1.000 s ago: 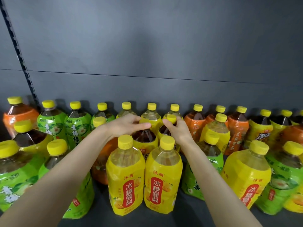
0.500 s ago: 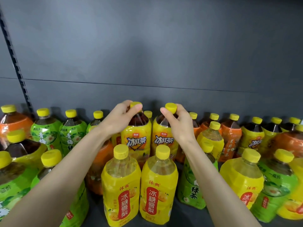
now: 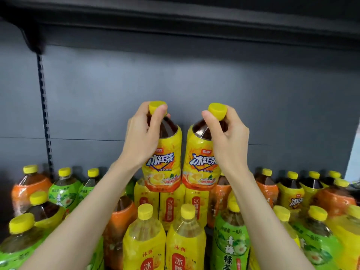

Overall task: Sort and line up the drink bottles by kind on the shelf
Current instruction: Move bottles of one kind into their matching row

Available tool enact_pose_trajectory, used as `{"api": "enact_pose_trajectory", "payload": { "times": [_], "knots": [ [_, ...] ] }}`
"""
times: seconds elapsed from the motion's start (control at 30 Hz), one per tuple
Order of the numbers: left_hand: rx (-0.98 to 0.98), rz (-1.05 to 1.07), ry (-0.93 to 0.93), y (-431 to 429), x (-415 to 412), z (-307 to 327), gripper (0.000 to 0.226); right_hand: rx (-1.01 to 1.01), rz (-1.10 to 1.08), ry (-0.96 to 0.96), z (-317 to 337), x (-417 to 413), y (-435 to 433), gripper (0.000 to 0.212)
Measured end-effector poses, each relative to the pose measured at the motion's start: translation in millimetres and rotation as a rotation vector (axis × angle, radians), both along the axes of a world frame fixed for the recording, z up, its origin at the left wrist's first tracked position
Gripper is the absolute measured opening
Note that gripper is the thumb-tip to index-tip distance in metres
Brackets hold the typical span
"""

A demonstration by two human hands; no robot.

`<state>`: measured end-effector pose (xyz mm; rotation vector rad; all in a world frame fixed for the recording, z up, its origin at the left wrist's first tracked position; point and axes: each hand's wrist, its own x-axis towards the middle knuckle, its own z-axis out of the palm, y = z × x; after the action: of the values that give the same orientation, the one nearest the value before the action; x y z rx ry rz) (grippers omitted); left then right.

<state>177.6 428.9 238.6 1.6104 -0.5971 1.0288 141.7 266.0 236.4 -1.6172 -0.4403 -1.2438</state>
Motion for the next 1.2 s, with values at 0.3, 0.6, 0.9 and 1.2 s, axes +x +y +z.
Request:
{"api": "enact_pose_trajectory", "payload": {
  "times": [0.3, 0.6, 0.9, 1.2],
  "knots": [
    [0.047, 0.109, -0.100, -23, -88, -7, 0.035, 0.013, 0.094, -0.040, -9, -75, -27, 0.010],
    [0.057, 0.167, 0.119, -51, -143, -90, 0.042, 0.020, 0.165, 0.240, -88, -118, -53, 0.016],
    [0.114, 0.260, 0.270, -42, -149, -167, 0.063, 0.011, 0.178, 0.460, -171, -122, -38, 0.050],
    [0.124, 0.232, 0.346, -32, -129, -192, 0.052, 0.045, 0.102, 0.514, -192, -104, -21, 0.031]
  ]
}}
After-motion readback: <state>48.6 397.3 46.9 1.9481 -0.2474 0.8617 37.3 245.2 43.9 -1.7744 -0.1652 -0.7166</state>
